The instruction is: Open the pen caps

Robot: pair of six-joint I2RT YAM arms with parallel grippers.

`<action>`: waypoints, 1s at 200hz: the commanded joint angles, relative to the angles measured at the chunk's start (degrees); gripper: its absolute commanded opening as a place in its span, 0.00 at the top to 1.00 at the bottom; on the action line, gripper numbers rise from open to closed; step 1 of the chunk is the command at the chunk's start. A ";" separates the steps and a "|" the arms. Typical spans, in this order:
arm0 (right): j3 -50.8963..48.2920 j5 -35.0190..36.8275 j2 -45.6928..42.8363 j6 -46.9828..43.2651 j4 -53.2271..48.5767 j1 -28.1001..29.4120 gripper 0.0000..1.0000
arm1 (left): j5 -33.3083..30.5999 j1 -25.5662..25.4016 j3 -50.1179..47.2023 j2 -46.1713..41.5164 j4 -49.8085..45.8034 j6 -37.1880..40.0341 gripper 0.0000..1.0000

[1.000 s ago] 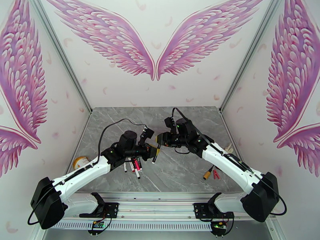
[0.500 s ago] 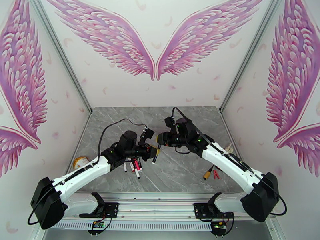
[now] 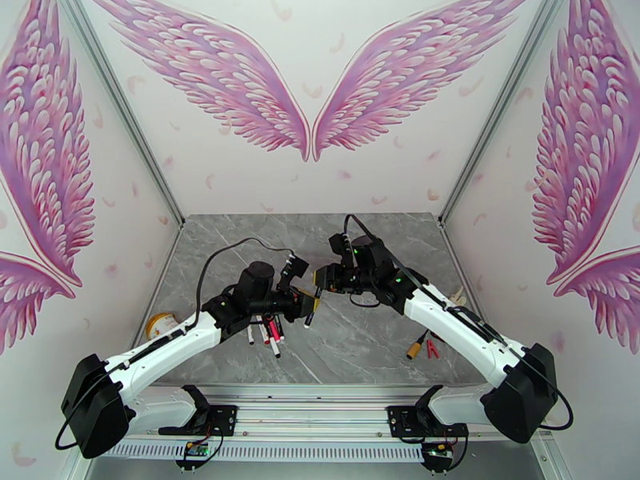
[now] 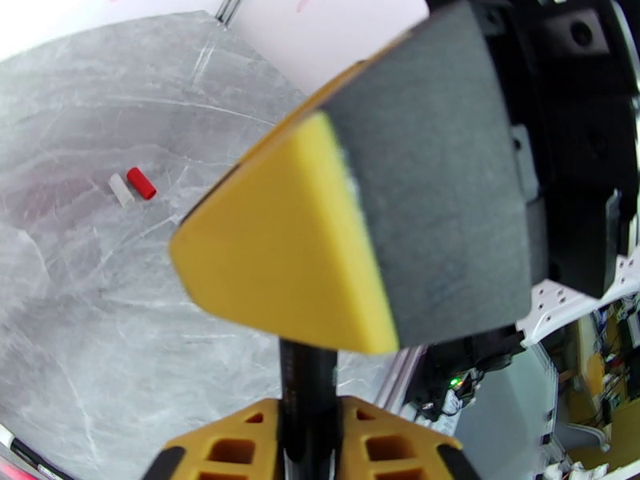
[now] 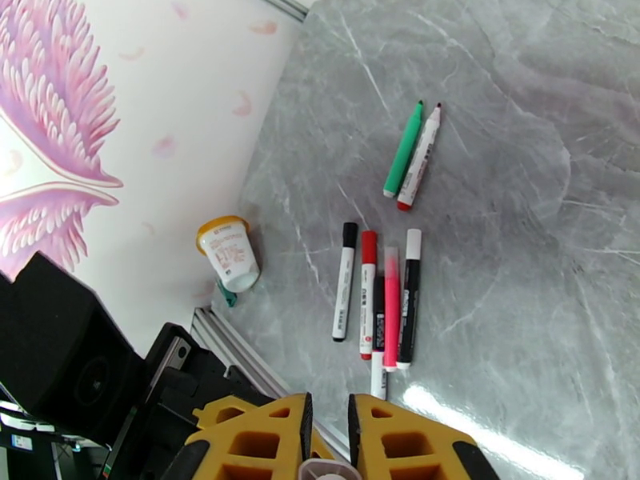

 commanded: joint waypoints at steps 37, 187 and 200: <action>1.70 -3.62 -0.12 0.83 1.64 0.44 0.89 | 1.04 0.01 0.05 1.04 4.63 -2.56 0.64; 2.48 11.94 -1.01 6.57 -3.34 -0.42 0.97 | -22.69 -7.75 4.48 1.25 -9.88 6.65 0.96; 2.49 12.87 -1.30 6.91 -2.86 -0.57 0.97 | -22.39 -8.31 4.45 1.33 -9.95 6.58 0.97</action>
